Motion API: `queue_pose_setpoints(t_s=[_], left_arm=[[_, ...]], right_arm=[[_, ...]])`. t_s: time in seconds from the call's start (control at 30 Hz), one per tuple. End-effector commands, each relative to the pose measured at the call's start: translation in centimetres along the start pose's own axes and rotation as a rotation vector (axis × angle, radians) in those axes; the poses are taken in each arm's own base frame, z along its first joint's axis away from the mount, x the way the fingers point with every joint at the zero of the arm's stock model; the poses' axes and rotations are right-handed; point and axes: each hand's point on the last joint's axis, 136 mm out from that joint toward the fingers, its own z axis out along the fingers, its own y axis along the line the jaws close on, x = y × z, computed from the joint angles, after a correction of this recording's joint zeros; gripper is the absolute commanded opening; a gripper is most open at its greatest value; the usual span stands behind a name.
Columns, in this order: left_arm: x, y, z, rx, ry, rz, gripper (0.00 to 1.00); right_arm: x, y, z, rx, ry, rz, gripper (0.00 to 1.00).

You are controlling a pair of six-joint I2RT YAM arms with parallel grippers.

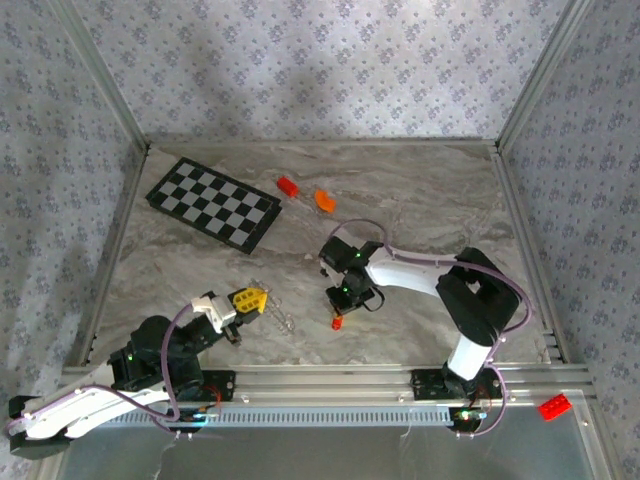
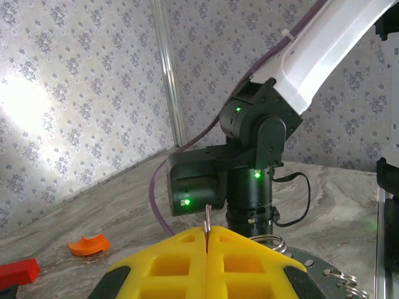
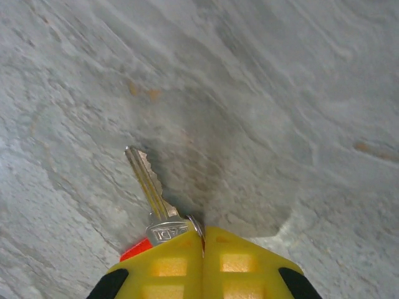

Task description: Put the keys on the keyring

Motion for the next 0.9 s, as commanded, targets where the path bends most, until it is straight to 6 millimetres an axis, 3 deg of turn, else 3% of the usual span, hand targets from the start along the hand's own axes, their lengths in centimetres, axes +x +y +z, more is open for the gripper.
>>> queue_pose_setpoints(t_s=[0.0, 0.27, 0.47, 0.67, 0.87], left_arm=[[-1.0, 0.2, -0.1, -0.011, -0.04, 0.007, 0.0], [-0.7, 0.1, 0.0, -0.009, -0.031, 0.01, 0.0], [-0.4, 0.0, 0.0, -0.005, -0.026, 0.015, 0.0], [-0.1, -0.2, 0.0, 0.004, -0.019, 0.017, 0.0], [-0.1, -0.3, 0.0, 0.014, -0.025, 0.019, 0.0]], right_arm=[[1.3, -1.1, -0.4, 0.055, 0.017, 0.015, 0.02], [2.0, -1.6, -0.4, 0.07, 0.039, 0.013, 0.16], [1.7, -1.0, -2.5, 0.058, 0.034, -0.007, 0.33], [1.1, -1.3, -3.8, 0.016, 0.053, 0.012, 0.35], [0.2, -1.1, -3.4, -0.091, 0.108, 0.042, 0.35]])
